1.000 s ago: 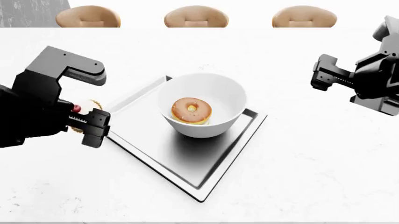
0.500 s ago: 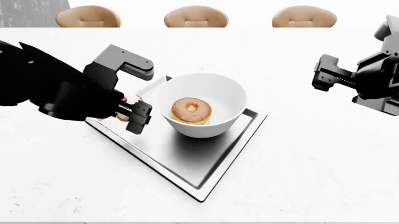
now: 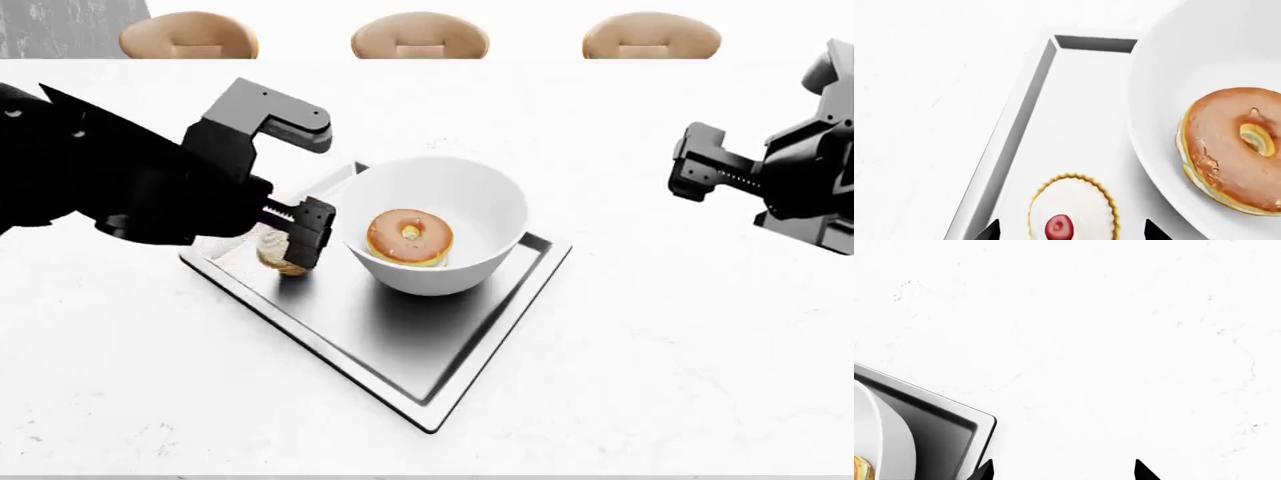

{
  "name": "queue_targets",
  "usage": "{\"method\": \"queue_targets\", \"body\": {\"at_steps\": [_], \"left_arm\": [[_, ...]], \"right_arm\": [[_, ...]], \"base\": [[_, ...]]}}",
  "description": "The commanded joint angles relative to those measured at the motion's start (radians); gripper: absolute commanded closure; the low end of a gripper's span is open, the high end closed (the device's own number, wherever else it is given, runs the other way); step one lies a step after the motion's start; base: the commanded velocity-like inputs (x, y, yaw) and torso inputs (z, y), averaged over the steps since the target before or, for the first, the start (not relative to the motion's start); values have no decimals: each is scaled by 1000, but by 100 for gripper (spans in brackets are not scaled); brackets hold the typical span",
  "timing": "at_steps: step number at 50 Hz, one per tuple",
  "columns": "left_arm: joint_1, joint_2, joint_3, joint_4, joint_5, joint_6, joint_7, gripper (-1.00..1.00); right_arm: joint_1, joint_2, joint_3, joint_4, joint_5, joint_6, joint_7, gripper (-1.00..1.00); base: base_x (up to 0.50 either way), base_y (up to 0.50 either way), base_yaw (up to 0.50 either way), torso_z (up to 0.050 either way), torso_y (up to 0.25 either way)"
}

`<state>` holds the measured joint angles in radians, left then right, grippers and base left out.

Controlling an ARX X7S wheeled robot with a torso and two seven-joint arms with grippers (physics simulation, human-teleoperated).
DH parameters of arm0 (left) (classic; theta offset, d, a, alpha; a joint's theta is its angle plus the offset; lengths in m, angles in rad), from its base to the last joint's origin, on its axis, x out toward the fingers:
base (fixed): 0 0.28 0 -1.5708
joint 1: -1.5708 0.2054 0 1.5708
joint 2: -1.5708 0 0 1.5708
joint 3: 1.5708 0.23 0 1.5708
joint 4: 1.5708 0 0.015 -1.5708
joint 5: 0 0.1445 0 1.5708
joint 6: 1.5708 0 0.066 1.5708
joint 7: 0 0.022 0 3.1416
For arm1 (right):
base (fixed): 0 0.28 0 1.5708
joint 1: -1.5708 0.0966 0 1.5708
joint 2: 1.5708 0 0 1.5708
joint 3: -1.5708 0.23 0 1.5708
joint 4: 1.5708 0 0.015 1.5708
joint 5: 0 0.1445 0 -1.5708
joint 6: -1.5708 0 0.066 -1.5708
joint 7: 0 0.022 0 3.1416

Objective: Pick up the bowl with donut and place it on the tray. Pick up the cupcake and place it on the tray.

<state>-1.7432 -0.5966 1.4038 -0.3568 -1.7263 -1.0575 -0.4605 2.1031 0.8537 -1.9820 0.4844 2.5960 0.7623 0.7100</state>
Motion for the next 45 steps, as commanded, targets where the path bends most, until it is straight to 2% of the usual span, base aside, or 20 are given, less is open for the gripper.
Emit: {"method": "queue_targets", "body": {"at_steps": [1,10,27,33,45], "left_arm": [[-7,-23,-30,31,-8,32,3,-100],[-21,-47,-40,51,-22,26,-13,-100],[-149,-94,-106,129,-101,-18,-70,-100],[-185,-108,-119,183,-140,-41,-121,-100],[-262,-250,-156,384,-348,-46,-397,-100]], "right_arm": [[-6,7,7,-9,2,-4,8,-100],[-8,14,13,-20,5,-6,18,-100],[18,37,31,-67,20,-6,64,-100],[76,51,48,-114,20,23,98,-100],[236,258,173,-523,-11,27,241,-100]], "base": [[0,0,0,0,0],[0,0,0,0,0],[0,0,0,0,0],[0,0,0,0,0],[0,0,0,0,0]]}}
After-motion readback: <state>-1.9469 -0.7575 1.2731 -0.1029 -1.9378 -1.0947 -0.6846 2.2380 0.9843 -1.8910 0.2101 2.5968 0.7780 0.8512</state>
